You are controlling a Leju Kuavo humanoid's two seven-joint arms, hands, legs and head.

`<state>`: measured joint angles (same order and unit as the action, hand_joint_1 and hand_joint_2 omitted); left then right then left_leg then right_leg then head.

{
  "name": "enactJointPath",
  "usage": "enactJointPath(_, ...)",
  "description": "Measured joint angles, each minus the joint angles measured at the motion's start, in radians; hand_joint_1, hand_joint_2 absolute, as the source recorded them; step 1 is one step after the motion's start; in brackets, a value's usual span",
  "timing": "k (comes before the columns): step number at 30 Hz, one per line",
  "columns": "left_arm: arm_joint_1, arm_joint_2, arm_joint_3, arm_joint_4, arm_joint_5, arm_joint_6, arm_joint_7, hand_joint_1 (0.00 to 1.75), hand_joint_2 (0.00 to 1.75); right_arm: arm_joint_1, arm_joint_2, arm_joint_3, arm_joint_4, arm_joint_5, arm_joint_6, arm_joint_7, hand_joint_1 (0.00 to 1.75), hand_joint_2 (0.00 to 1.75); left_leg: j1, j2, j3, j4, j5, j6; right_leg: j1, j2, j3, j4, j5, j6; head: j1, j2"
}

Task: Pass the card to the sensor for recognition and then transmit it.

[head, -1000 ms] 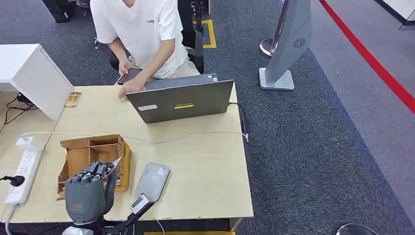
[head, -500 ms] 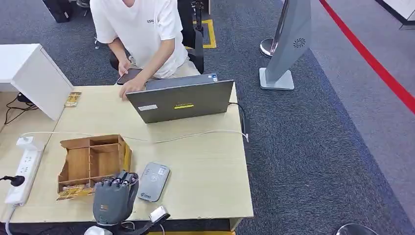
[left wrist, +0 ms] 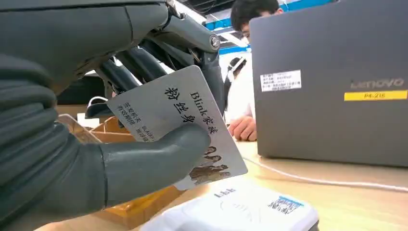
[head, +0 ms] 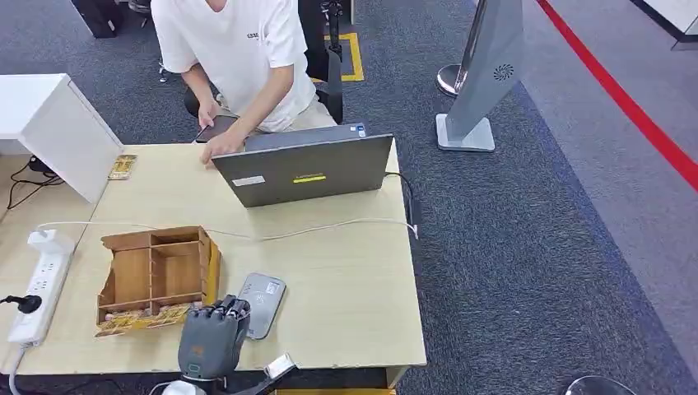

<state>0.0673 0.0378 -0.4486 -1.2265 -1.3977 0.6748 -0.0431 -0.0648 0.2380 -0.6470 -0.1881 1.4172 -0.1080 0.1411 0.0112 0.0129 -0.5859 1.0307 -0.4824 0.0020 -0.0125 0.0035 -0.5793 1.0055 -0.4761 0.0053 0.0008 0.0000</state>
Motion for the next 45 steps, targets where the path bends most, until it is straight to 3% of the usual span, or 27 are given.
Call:
enactJointPath(21, -0.057, -0.003, 0.01, 0.125, 0.01, -0.037, 0.021, 1.75, 1.75, 0.0, 0.0, 0.0, 0.0, 0.024, 0.014, -0.002, 0.0, 0.0, 0.0, 0.0, 0.0, 0.0, 0.0, 0.0, 0.0, 0.0, 0.0, 0.0, 0.0, 0.0, 0.0, 0.0)
enactJointPath(25, -0.056, -0.003, 0.016, 0.119, -0.008, 0.002, 0.006, 1.75, 1.75, 0.0, 0.0, 0.0, 0.0, 0.032, 0.015, -0.002, 0.0, 0.0, 0.0, 0.0, 0.0, 0.0, 0.0, 0.0, 0.0, 0.0, 0.0, 0.0, 0.0, 0.0, 0.0, 0.0)
enactJointPath(30, -0.038, -0.01, 0.069, -0.073, -0.087, 0.018, -0.049, 1.75, 1.75, 0.0, 0.0, 0.0, 0.0, 0.049, 0.018, -0.002, 0.0, 0.0, 0.0, -0.001, 0.0, 0.0, 0.0, 0.0, 0.0, -0.001, 0.0, 0.0, 0.0, 0.0, 0.0, 0.0)
enactJointPath(35, -0.072, -0.003, 0.107, -0.189, -0.127, 0.02, -0.036, 1.75, 1.75, -0.001, 0.0, 0.002, 0.0, 0.062, 0.023, -0.007, 0.0, 0.0, 0.0, -0.001, 0.0, 0.0, 0.0, 0.0, 0.0, -0.001, 0.001, 0.0, 0.0, 0.0, 0.0, 0.0)
enactJointPath(41, -0.094, 0.007, 0.137, -0.269, -0.129, 0.02, -0.032, 1.75, 1.75, -0.001, 0.0, 0.004, 0.0, 0.063, 0.026, -0.009, 0.0, 0.0, 0.0, -0.001, 0.0, 0.0, 0.001, 0.0, 0.0, 0.0, 0.001, 0.0, 0.0, 0.0, 0.0, 0.0)
enactJointPath(45, -0.146, 0.032, 0.155, -0.281, -0.143, 0.012, 0.024, 1.75, 1.75, -0.002, 0.0, 0.011, 0.0, 0.078, 0.036, -0.021, 0.0, 0.0, 0.0, -0.001, 0.0, 0.0, 0.001, 0.0, 0.0, -0.001, 0.0, 0.0, 0.0, 0.0, 0.001, 0.0)
